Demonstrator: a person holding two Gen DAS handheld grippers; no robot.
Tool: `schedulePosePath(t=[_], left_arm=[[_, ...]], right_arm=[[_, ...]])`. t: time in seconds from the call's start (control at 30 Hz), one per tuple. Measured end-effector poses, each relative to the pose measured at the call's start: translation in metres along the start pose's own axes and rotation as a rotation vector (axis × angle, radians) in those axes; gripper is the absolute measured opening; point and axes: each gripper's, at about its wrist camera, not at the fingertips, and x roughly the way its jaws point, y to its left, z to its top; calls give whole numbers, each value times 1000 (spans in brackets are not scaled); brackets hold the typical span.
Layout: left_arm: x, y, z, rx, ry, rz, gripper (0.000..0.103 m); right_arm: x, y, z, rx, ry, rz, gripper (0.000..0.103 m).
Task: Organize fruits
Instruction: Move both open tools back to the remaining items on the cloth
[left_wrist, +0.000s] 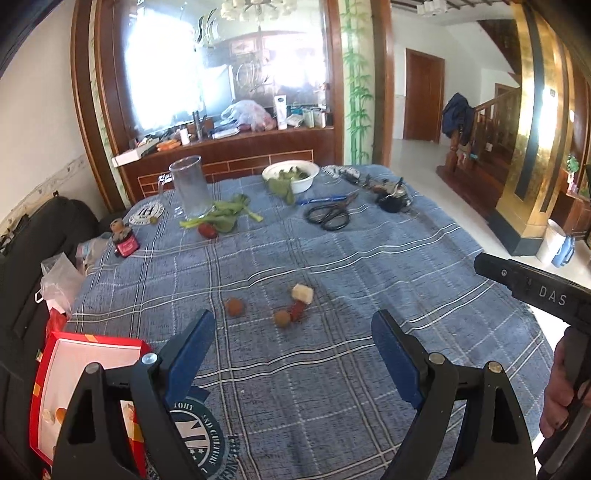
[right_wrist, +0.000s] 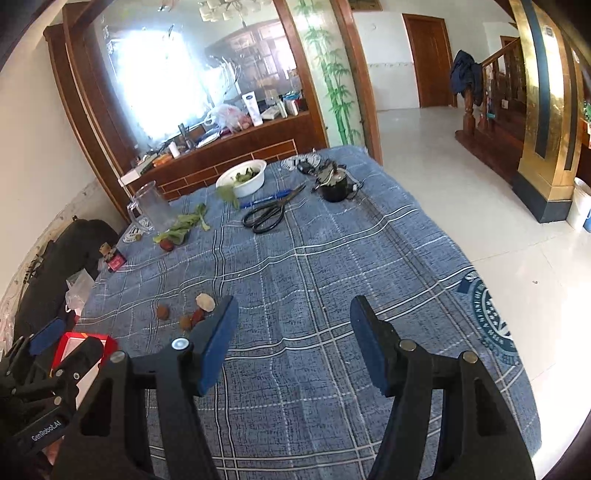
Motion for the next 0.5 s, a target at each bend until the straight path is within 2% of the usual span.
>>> schedulePosePath(t=[0.23, 0.5], left_arm=[[25, 10, -10, -12, 48, 10, 87], [62, 37, -31, -20, 138, 85, 87]], right_arm=[[30, 12, -6, -11, 54, 17, 64], [60, 11, -9, -7, 131, 45, 64]])
